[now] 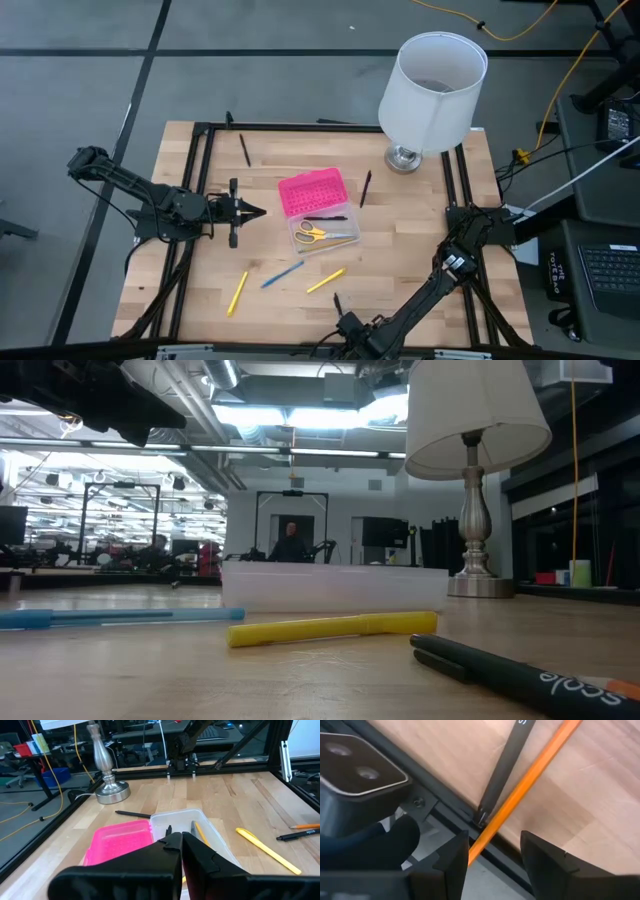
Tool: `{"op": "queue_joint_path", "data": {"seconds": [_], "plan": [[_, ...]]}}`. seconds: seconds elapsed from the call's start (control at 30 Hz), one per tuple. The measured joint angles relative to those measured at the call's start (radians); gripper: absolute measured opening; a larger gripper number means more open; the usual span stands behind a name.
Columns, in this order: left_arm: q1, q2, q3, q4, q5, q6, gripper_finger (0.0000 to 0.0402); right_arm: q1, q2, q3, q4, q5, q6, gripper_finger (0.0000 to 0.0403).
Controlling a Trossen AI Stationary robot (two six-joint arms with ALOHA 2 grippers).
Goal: Pick & place school supplies into a supply box
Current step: Put the orange pencil into the pink supply box
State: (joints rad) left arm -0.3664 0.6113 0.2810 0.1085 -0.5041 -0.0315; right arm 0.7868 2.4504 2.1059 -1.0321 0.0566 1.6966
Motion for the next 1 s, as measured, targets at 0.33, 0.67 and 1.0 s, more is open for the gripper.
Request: {"op": "queue_joint_path", "data": {"seconds": [0.33, 0.67, 1.0], "plan": [[0.0, 0.0, 0.0, 0.0, 0.0, 0.0, 0.0006, -0.002, 0.03, 0.005, -0.002, -0.064, 0.0, 0.0181], [0.0, 0.0, 0.0, 0.0, 0.0, 0.0, 0.0006, -0.007, 0.034, 0.003, -0.006, -0.078, 0.001, 0.0157], [0.0, 0.0, 0.0, 0.0, 0.0, 0.0, 0.0006, -0.006, 0.034, 0.0, 0.026, -0.079, 0.002, 0.0074]]}}
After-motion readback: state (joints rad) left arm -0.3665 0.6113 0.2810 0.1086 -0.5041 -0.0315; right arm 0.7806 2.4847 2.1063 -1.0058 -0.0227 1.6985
